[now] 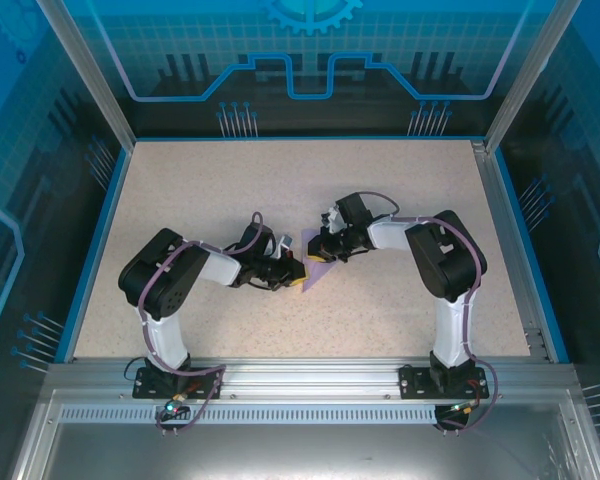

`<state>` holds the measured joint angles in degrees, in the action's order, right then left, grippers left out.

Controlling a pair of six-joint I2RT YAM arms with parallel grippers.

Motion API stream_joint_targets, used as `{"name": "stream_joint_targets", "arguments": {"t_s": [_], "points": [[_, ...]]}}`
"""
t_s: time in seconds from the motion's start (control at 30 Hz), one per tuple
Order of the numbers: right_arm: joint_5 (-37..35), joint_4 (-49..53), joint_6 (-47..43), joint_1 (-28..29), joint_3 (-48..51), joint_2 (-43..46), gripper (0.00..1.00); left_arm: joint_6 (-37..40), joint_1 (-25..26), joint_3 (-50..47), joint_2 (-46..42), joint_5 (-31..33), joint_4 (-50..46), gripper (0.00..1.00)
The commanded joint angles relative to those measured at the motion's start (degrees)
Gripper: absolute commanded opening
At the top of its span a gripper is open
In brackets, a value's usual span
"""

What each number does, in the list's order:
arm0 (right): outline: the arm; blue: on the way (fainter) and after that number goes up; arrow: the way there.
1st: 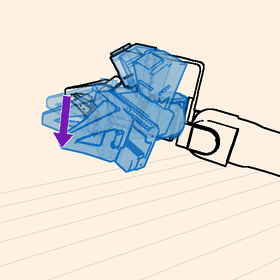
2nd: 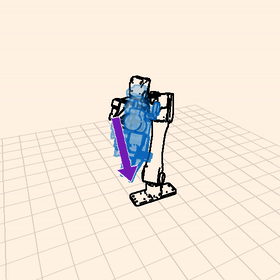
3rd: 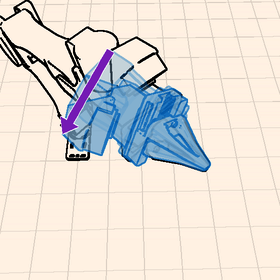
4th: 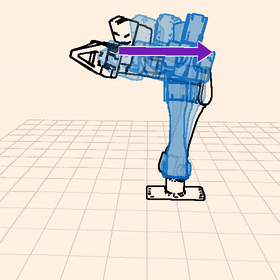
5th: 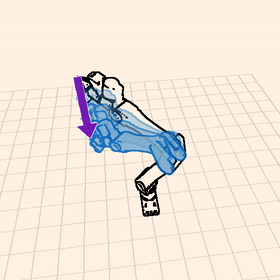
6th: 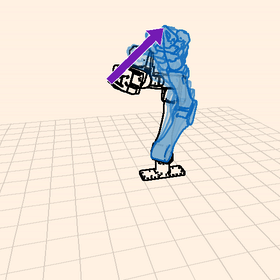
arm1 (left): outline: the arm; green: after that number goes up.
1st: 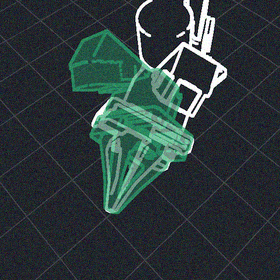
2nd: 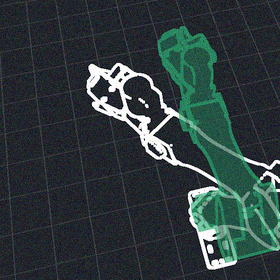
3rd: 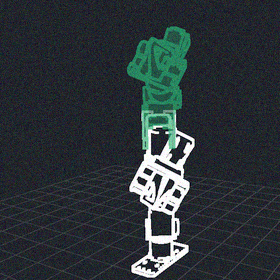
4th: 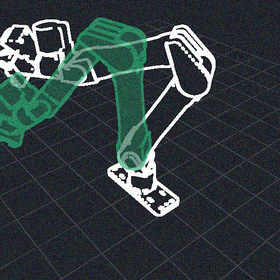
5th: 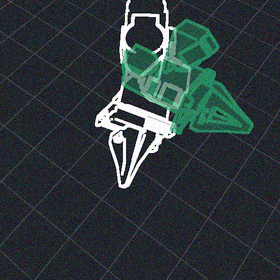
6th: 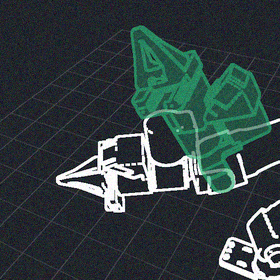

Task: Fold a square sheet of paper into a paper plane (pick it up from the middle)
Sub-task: Fourth fold the wing at the center of the table.

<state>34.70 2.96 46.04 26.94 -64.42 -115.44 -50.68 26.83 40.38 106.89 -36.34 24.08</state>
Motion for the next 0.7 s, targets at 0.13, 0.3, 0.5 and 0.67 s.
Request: {"name": "stream_joint_targets", "arguments": {"t_s": [0.13, 0.3, 0.5, 0.67], "points": [[0.6, 2.0, -2.3, -1.4, -1.6, -1.9, 0.1, 0.0, -0.9, -1.6, 3.1, 2.6, -5.9, 0.0], [2.2, 3.0, -3.3, -2.0, -3.0, -3.1, 0.11, -0.7, -0.9, -1.8, 3.1, 2.8, -5.1, 0.0], [2.8, 3.5, -3.2, -2.4, -3.1, -2.6, 0.12, -1.1, -0.9, -2.3, 3.3, 3.3, -4.5, 0.0], [1.5, 4.2, -3.0, -2.9, -2.3, 0.6, 0.12, -1.2, -0.8, -3.0, 3.6, 3.3, -4.0, 0.0]]}}
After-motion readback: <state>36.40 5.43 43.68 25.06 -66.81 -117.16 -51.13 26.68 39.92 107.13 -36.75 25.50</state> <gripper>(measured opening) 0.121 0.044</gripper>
